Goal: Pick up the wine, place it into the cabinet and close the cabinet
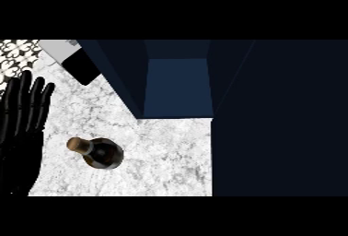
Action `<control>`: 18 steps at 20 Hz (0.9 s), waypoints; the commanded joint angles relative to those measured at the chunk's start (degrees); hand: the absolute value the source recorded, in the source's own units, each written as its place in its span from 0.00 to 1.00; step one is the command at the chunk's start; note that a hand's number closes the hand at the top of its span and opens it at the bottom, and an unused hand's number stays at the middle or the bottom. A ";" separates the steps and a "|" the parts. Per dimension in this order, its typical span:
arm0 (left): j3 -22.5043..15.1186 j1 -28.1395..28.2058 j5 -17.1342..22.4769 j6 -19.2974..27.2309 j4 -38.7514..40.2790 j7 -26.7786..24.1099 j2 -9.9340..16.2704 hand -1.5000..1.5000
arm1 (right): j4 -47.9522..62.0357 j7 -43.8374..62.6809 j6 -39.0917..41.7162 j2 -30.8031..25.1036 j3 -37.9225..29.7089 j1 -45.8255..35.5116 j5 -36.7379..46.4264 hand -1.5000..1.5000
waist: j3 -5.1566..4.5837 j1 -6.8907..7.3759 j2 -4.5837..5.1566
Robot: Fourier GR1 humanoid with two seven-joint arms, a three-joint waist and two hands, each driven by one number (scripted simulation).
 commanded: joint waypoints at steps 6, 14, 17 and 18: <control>4.99 0.76 19.62 -13.87 0.79 -2.84 4.01 0.00 | -9.00 -3.68 1.51 1.46 4.91 9.22 2.63 0.00 | 0.08 0.77 -2.01; 3.87 8.65 37.34 -9.21 -8.53 19.48 2.17 0.00 | -20.64 15.81 7.36 -1.78 9.60 12.86 -12.62 0.00 | 0.10 1.32 -2.05; 9.27 8.28 44.77 -4.51 -17.51 27.97 5.89 0.00 | -26.44 17.76 6.11 -1.30 11.10 16.27 -12.62 0.00 | 0.12 1.34 -2.17; 8.55 5.21 42.69 -0.47 -17.24 30.21 5.78 0.00 | -24.96 17.63 7.78 -2.16 9.74 16.11 -15.30 0.00 | 0.16 1.00 -1.99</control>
